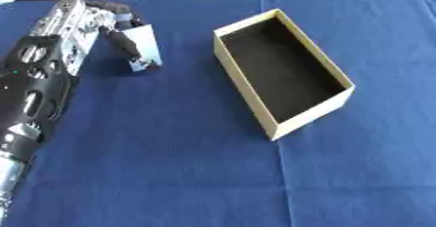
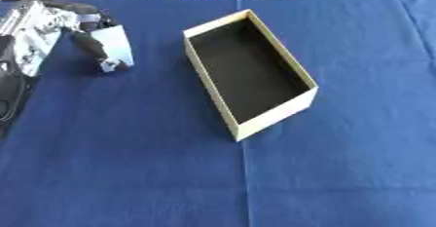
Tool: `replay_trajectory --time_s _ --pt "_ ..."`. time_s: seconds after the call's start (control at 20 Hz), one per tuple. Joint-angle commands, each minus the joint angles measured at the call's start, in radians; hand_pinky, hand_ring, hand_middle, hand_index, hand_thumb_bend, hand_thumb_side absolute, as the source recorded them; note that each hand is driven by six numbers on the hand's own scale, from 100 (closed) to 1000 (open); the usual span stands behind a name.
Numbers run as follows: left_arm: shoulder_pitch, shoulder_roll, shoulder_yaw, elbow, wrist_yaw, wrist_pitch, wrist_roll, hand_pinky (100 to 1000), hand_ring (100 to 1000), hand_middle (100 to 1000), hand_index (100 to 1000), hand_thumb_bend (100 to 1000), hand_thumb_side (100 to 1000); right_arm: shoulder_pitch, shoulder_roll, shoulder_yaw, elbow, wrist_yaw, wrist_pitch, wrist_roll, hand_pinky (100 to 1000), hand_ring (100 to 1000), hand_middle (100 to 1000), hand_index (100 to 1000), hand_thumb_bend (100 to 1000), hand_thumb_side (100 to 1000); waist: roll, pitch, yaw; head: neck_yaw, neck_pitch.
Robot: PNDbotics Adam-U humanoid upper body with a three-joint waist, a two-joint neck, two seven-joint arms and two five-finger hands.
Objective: Pick up objects on the table and place them in the box.
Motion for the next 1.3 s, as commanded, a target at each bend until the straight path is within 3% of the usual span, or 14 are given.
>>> replay_trajectory --time_s 0.05,0.1,0.15,0.2,0.35,0.55,0.7,0.75,0.8,0.95,1.3 --pt "-0.021 0.011 0.011 -0.006 0.015 0.003 0.0 822 926 858 922 638 463 -0.009 -0.014 -0.006 -0.011 0.002 0.002 -0.012 694 760 658 803 100 953 0.011 -0.003 -0.003 0.007 -0.012" --pt "-0.021 0.01 0.011 -0.004 0.012 0.005 0.002 822 926 858 922 638 463 -0.009 -0.013 -0.005 -0.011 0.003 0.002 -0.013 694 760 658 803 100 953 0.011 -0.002 -0.003 0.007 -0.012" --pt "-0.022 0.011 0.011 -0.003 0.009 0.006 0.005 794 882 771 859 479 367 -0.009 -0.012 -0.004 -0.011 0.003 0.002 -0.013 694 760 658 803 100 953 0.011 -0.002 -0.004 0.007 -0.012" --pt "-0.022 0.014 0.013 -0.004 -0.005 0.018 0.02 794 882 771 859 479 367 -0.008 -0.012 -0.004 -0.011 0.004 0.002 -0.014 694 760 658 803 100 953 0.011 -0.001 -0.005 0.007 -0.011" --pt "-0.022 0.012 0.013 -0.008 -0.034 0.043 0.072 773 797 637 735 272 275 -0.005 -0.01 -0.004 -0.011 0.005 0.004 -0.018 695 760 656 802 100 952 0.01 -0.001 -0.005 0.005 -0.008" --pt "-0.026 0.012 0.004 -0.018 -0.025 0.039 0.083 760 761 606 698 154 240 -0.001 -0.009 -0.004 -0.011 0.005 0.008 -0.021 696 760 655 802 100 951 0.009 -0.006 0.0 0.004 -0.001" --pt "-0.031 0.016 -0.006 -0.041 -0.004 0.026 0.057 759 760 616 710 139 253 0.002 -0.009 -0.005 -0.011 0.006 0.011 -0.021 696 760 655 802 100 950 0.008 -0.01 0.005 0.001 0.002" --pt "-0.033 0.018 -0.008 -0.051 0.001 0.024 0.05 758 756 612 707 100 297 0.003 -0.009 -0.005 -0.011 0.006 0.012 -0.021 696 760 655 802 100 960 0.008 -0.012 0.007 0.001 0.003" --pt "-0.035 0.021 -0.01 -0.061 0.005 0.023 0.045 758 755 612 706 123 255 0.003 -0.009 -0.005 -0.011 0.005 0.012 -0.021 696 760 655 802 100 949 0.008 -0.014 0.007 0.001 0.003" --pt "-0.043 0.029 -0.009 -0.093 0.011 0.03 0.043 750 745 603 695 100 249 0.005 -0.01 -0.007 -0.011 0.004 0.012 -0.022 696 760 655 802 100 948 0.008 -0.019 0.009 -0.002 0.005" --pt "-0.064 0.026 -0.019 -0.182 0.046 0.035 0.053 724 708 574 684 100 301 0.006 -0.016 -0.01 -0.011 -0.004 0.011 -0.022 696 760 655 801 100 946 0.007 -0.035 0.018 -0.019 0.012"
